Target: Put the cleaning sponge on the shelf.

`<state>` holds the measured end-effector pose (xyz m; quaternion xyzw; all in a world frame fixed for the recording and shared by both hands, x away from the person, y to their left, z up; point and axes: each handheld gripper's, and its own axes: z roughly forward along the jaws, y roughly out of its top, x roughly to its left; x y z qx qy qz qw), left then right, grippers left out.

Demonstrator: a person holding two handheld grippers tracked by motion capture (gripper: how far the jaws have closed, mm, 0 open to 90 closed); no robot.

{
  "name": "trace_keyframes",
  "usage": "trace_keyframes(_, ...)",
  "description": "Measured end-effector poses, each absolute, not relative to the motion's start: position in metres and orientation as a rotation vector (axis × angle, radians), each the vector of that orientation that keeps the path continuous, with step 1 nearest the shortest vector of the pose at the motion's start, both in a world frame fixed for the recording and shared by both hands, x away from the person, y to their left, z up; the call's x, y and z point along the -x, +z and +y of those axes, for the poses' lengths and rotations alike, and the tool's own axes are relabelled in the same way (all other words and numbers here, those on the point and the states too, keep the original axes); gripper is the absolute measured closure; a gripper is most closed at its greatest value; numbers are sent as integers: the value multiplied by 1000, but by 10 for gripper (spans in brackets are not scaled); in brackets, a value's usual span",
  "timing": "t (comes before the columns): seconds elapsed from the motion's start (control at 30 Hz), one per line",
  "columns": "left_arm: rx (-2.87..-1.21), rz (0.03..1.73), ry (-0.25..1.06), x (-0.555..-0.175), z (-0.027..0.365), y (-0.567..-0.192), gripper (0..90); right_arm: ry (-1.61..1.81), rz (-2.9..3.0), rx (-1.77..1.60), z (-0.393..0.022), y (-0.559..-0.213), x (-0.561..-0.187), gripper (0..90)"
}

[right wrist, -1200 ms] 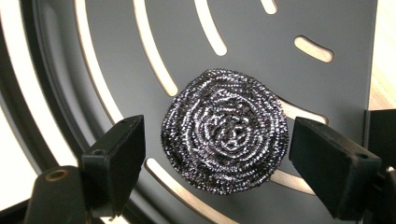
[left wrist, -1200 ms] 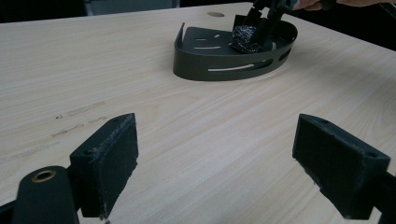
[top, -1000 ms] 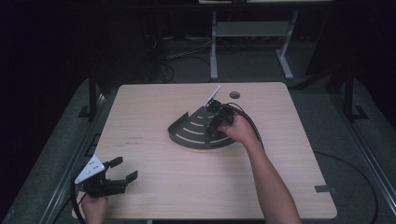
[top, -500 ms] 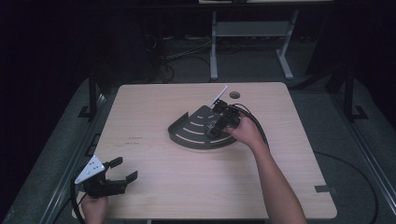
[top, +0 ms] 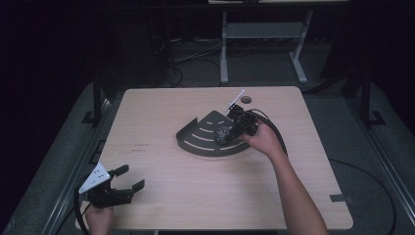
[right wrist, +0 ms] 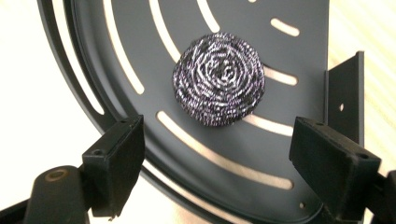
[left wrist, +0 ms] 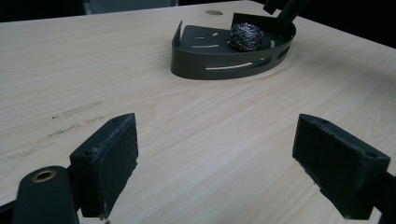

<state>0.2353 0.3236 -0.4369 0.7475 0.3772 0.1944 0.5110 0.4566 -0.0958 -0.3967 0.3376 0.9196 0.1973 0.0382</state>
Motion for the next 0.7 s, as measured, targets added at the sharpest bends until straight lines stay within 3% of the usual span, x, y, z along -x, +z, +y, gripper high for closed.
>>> trace_keyframes(0.7,-1806,905,469,-235,322,-437,137,634,2811,-1048,-119,-392,-431,163)
